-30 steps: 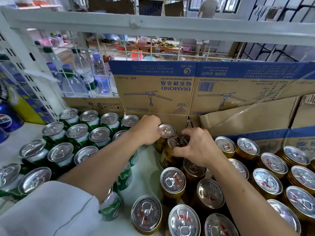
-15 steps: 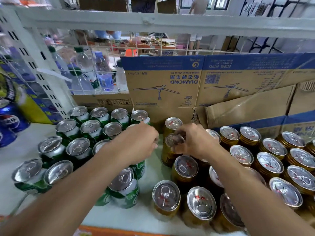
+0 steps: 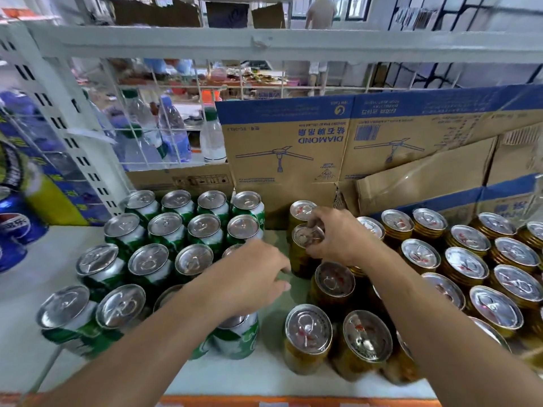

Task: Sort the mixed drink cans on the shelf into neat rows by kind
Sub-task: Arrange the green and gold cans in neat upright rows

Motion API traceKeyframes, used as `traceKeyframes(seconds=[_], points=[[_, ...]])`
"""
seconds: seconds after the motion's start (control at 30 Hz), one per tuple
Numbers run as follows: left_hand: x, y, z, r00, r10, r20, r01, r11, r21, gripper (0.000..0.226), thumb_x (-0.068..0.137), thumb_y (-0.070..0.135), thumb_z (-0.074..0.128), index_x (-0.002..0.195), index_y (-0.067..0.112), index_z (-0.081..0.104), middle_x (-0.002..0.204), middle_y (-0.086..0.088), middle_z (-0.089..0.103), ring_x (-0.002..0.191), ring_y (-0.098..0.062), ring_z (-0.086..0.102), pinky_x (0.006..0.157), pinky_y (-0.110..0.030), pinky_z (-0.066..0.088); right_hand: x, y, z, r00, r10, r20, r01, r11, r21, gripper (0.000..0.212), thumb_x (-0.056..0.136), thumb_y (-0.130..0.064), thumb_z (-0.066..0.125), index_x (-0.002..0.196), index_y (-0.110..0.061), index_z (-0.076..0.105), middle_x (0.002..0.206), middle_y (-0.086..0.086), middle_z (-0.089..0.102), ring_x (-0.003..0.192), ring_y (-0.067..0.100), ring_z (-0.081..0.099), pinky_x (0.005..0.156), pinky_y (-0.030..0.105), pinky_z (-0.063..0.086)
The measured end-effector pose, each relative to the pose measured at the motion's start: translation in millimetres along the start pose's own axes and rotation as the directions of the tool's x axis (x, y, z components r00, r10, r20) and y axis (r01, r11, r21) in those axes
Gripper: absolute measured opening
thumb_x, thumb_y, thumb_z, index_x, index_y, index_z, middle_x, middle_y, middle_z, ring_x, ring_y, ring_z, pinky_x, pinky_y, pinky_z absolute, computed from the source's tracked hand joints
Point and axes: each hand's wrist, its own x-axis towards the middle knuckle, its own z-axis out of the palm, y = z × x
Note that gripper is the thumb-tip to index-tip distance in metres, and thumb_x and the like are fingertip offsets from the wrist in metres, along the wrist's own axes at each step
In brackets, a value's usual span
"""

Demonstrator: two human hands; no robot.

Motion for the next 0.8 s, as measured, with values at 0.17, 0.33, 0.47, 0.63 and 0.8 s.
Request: traceKeyframes(seconds=[0.17, 0.33, 0.47, 0.63, 0.8], points=[[-1.9, 7.3, 5.2, 0.999, 0.028, 0.037, -0.028, 1.0, -0.001, 0.04, 0.094, 0.044, 0.053, 0.13, 0.027, 0.057, 0.134, 0.002, 0.056, 0.127, -0.019, 0.042, 0.102, -0.037, 0.038, -1.9, 2.7, 3.3, 1.0, -0.009, -0.012, 0.009, 1.0, 0.015, 0.048, 0.072, -0.024, 0.076, 0.115, -0.019, 0.055, 0.106, 0.004, 0.062, 0.089, 0.02, 0.058, 0.068, 0.028, 0.047], [-8.8, 18.3, 5.0, 0.985, 0.065, 0.162, -0.072, 0.997, 0.038, 0.062, 0.088, 0.06, 0.054, 0.14, 0.027, 0.046, 0.145, -0.001, 0.046, 0.142, -0.019, 0.025, 0.118, -0.039, 0.001, -15.9, -0.9, -2.6, 0.997, 0.0, -0.073, -0.002, 0.999, -0.035, 0.048, 0.082, -0.031, 0.07, 0.124, -0.012, 0.056, 0.112, 0.009, 0.065, 0.101, 0.024, 0.059, 0.083, 0.037, 0.052], [-12.2, 26.3, 11.1, 0.958, 0.084, 0.275, -0.129, 0.98, 0.149, 0.073, 0.077, 0.066, 0.064, 0.133, 0.022, 0.049, 0.135, 0.0, 0.052, 0.136, -0.021, 0.036, 0.113, -0.05, -0.016, -37.9, -4.7, -20.1, 1.0, 0.005, 0.003, -0.005, 0.994, -0.111, 0.036, 0.081, -0.04, 0.07, 0.106, -0.014, 0.066, 0.096, 0.003, 0.065, 0.086, 0.018, 0.058, 0.068, 0.029, 0.047], [-10.6, 30.7, 14.8, 0.969, 0.126, 0.21, -0.173, 0.96, 0.219, 0.054, 0.074, 0.062, 0.068, 0.104, 0.019, 0.057, 0.105, 0.001, 0.062, 0.111, -0.02, 0.054, 0.116, -0.058, -0.004, -59.1, -8.2, -18.6, 0.972, 0.005, 0.235, 0.048, 0.974, -0.221, 0.052, 0.072, -0.044, 0.079, 0.116, -0.021, 0.062, 0.112, -0.002, 0.061, 0.1, 0.017, 0.056, 0.084, 0.032, 0.05], [-14.6, 23.2, 4.3, 0.991, 0.12, 0.061, -0.128, 0.981, 0.143, 0.056, 0.071, 0.063, 0.069, 0.112, 0.026, 0.059, 0.108, 0.009, 0.061, 0.106, -0.012, 0.052, 0.113, -0.042, 0.026, -63.3, 1.6, -4.8, 0.987, -0.043, 0.155, 0.077, 0.972, -0.221, 0.054, 0.071, -0.045, 0.079, 0.116, -0.024, 0.058, 0.113, 0.0, 0.062, 0.105, 0.022, 0.057, 0.088, 0.037, 0.05]])
